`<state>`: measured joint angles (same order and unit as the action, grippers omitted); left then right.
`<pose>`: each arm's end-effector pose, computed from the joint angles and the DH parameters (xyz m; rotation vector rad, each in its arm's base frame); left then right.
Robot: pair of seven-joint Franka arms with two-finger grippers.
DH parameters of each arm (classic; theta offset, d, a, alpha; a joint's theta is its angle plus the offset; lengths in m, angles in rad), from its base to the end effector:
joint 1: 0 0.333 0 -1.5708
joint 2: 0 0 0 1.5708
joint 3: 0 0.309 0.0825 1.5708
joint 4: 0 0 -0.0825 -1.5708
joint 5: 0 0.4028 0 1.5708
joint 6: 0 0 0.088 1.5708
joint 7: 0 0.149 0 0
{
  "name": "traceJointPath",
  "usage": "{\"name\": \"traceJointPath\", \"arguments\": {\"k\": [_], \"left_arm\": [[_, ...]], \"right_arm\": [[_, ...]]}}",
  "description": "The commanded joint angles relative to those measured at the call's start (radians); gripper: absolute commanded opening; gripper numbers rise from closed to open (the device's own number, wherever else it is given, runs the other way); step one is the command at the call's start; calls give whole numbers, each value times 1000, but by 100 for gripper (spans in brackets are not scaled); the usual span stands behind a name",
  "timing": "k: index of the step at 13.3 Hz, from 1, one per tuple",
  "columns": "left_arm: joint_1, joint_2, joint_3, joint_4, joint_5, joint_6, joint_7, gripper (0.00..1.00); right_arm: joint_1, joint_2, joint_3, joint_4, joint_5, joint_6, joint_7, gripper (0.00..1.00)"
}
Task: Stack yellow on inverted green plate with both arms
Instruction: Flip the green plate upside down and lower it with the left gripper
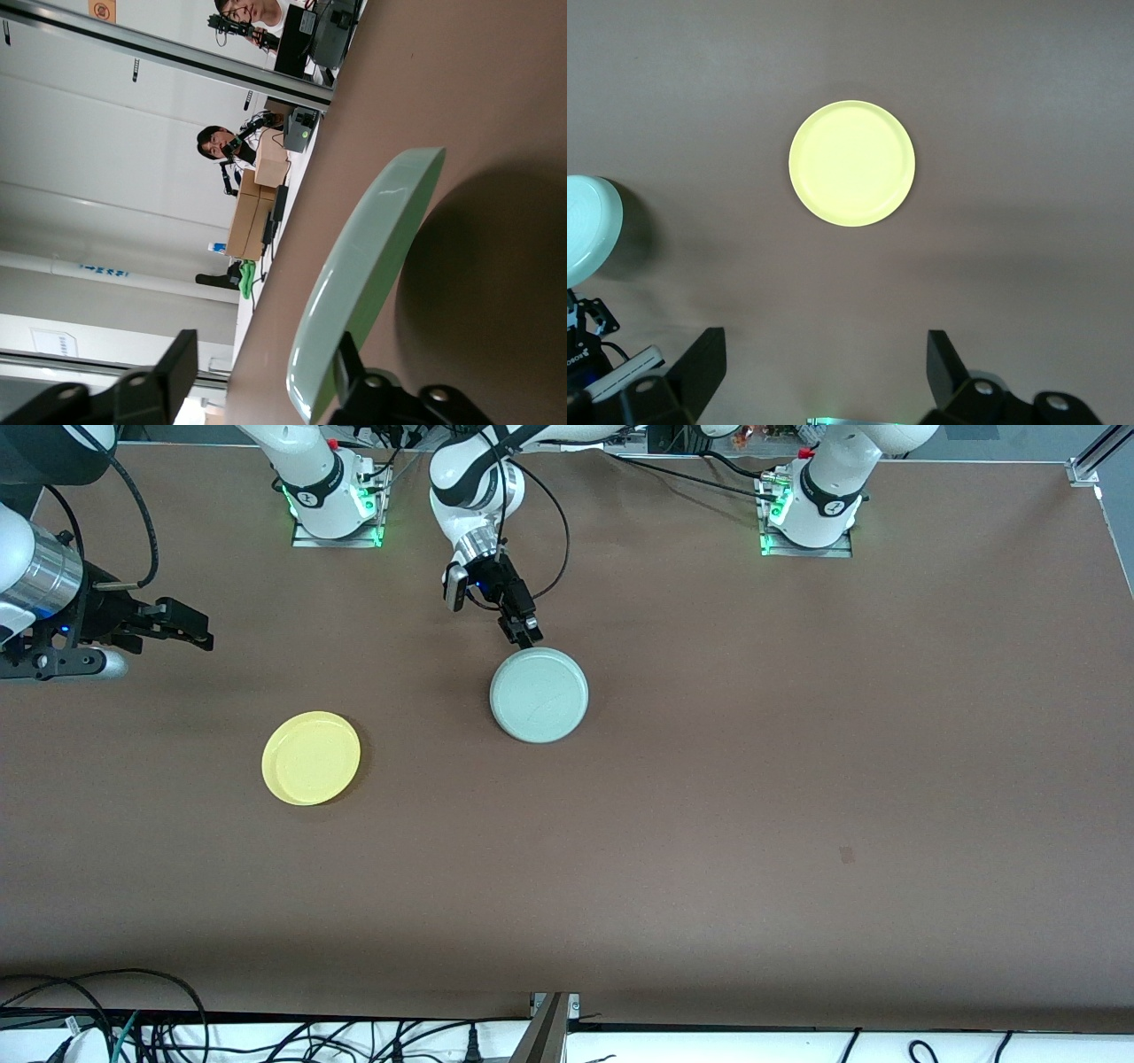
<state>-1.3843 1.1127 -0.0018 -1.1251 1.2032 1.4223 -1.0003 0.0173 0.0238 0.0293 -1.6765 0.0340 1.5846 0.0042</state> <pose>0.2754 -0.6570 0.1256 -1.7263 0.6936 -0.9342 0.5693 0.0314 0.5117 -3.1040 -0.0621 0.1811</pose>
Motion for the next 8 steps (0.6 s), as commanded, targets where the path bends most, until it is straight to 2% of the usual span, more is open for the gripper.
{"name": "traceJointPath", "arguments": {"k": [1,4,8], "left_arm": [[14,-8,-33,11,-33,64,-136,100],[47,-13,-33,10,-76,219,-295,100],[142,-57,-35,8,-129,421,-336,100]], "right_arm": [[0,-1,-2,4,4,-11,13,100],[0,-1,-2,4,4,-11,13,100],[0,-1,-2,4,4,-11,13,100]]}}
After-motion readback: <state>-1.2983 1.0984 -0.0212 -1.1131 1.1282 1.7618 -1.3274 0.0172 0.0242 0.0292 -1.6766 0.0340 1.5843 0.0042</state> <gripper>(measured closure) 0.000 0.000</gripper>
